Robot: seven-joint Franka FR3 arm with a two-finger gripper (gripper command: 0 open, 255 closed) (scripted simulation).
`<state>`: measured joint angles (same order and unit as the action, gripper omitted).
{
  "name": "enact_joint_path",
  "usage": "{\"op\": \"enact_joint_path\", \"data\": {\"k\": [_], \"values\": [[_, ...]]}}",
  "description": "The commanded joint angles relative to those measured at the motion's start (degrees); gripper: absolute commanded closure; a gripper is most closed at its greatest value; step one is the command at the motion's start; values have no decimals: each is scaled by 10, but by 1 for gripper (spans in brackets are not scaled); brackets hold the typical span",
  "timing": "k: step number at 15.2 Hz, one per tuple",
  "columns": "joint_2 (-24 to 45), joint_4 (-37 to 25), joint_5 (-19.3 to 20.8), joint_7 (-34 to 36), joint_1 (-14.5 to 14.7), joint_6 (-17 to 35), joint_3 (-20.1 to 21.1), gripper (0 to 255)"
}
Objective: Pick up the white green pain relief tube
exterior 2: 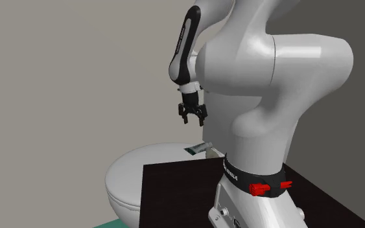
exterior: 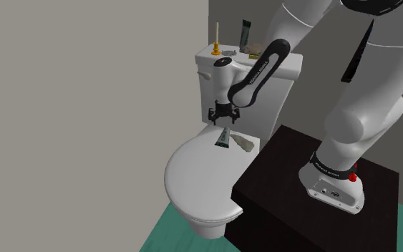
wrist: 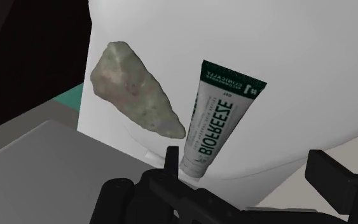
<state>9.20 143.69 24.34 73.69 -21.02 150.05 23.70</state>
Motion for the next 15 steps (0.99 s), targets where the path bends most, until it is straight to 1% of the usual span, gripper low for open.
{"op": "enact_joint_path", "data": {"k": [1,4,7,15], "values": [[49,-17,54,74,11,15,-26,0],[117,-50,109,161,37,34,-74,0],[181,-85,142,231,62,52,-118,0],[246,-114,185,271,92,88,-157,0]]}}
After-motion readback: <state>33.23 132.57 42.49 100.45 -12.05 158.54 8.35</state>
